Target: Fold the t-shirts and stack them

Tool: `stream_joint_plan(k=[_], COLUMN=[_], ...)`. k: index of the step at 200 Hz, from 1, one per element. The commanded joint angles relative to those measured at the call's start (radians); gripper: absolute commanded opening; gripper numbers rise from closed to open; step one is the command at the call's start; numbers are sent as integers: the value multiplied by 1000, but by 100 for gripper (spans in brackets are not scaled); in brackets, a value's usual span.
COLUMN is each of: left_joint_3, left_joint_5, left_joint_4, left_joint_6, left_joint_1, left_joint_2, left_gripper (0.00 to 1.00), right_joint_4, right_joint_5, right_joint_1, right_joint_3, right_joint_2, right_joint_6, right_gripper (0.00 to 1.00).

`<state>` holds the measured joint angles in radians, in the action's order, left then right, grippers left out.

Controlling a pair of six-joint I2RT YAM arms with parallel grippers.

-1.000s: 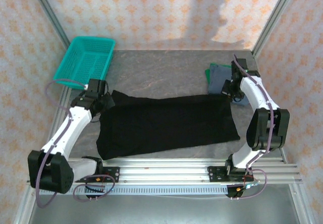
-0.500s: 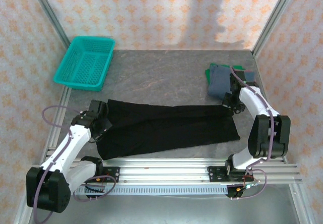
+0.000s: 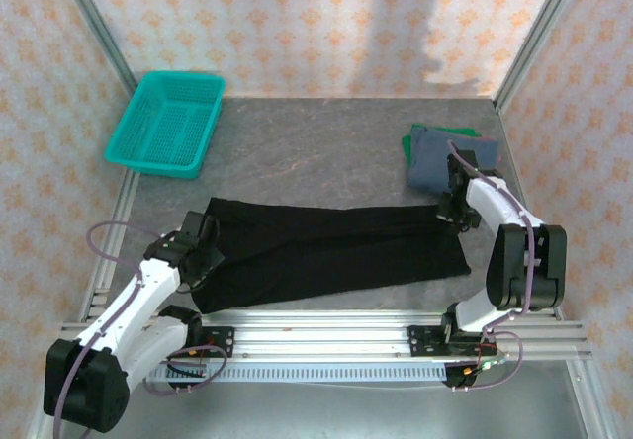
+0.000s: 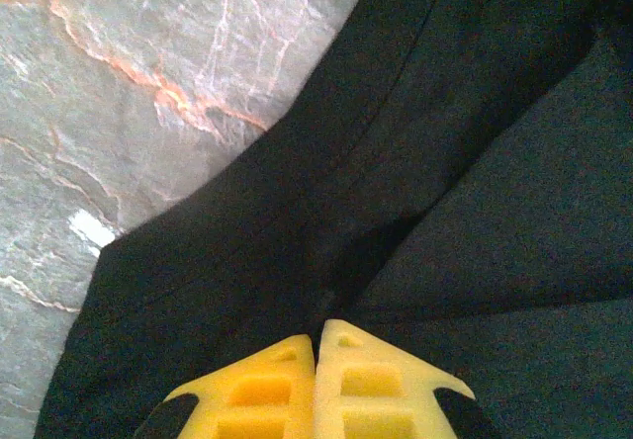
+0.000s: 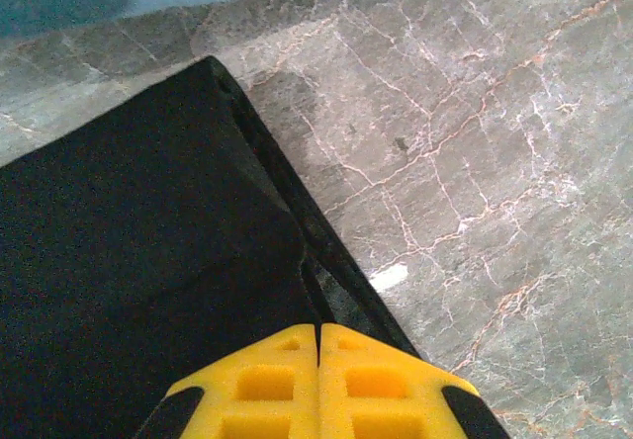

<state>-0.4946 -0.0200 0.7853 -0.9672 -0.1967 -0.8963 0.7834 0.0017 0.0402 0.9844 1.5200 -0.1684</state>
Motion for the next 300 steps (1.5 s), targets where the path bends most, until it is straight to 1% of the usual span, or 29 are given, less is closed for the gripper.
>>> stream_joint_plan(k=[1,41,73,96,131,150,166,177,180,185,192,195,196,203,206,213,219,226,235,243,252,264,276,291,300], left_joint_3=[15,27,32,53,84,101,106,115,120,127,135,136,136,131,126,102,72,29,-38,-102,-170,-244,-304,-391,-451], left_joint_5=[53,67,65,34,19,5,12,-1,-8,-20,-40,-46,-48,-61,-65,-63,-56,-38,-5,20,43,51,9,-78,-140], left_joint_4=[72,115,178,186,167,148,157,131,121,101,80,76,76,78,84,116,147,190,250,276,274,219,127,67,57], left_joint_6=[-77,-138,-164,-186,-221,-237,-237,-232,-231,-227,-224,-222,-221,-212,-208,-196,-184,-172,-168,-155,-125,-59,53,206,312], left_joint_1=[-28,-88,-101,-107,-155,-180,-181,-184,-184,-184,-184,-184,-184,-186,-186,-188,-188,-190,-190,-191,-190,-190,-190,-189,-191], left_joint_2=[12,93,171,207,202,166,128,116,113,111,108,106,106,108,112,125,143,167,194,206,201,153,53,-124,-240], left_gripper=[0,0,0,0,0,0,0,0,0,0,0,0,1,7,11,21,34,46,55,60,64,68,72,73,73], right_joint_4=[-10,-30,-32,-36,-36,-36,-40,-41,-42,-41,-39,-38,-38,-32,-32,-30,-30,-29,-26,-24,-33,-62,-96,-100,-90], right_joint_5=[92,106,113,117,124,133,118,112,112,114,117,116,114,103,98,82,66,44,-5,-74,-151,-257,-383,-481,-511], right_joint_1=[7,7,7,7,7,7,7,7,8,7,7,7,8,7,7,7,6,6,7,6,7,7,6,0,-7], right_joint_3=[-20,-21,-18,-23,-24,-25,-24,-25,-26,-26,-25,-25,-23,-17,-15,-11,-10,-7,-1,7,7,-2,-11,-9,-4], right_joint_2=[-8,12,20,24,36,43,51,55,57,59,62,62,62,58,55,45,28,8,-26,-65,-115,-183,-232,-246,-244], right_joint_6=[-31,-48,-52,-56,-64,-71,-77,-81,-82,-83,-89,-89,-89,-89,-90,-92,-94,-97,-98,-92,-92,-94,-89,-72,-53], right_gripper=[0,0,0,0,0,0,0,0,2,7,19,23,26,34,37,49,59,66,73,80,86,93,95,97,98])
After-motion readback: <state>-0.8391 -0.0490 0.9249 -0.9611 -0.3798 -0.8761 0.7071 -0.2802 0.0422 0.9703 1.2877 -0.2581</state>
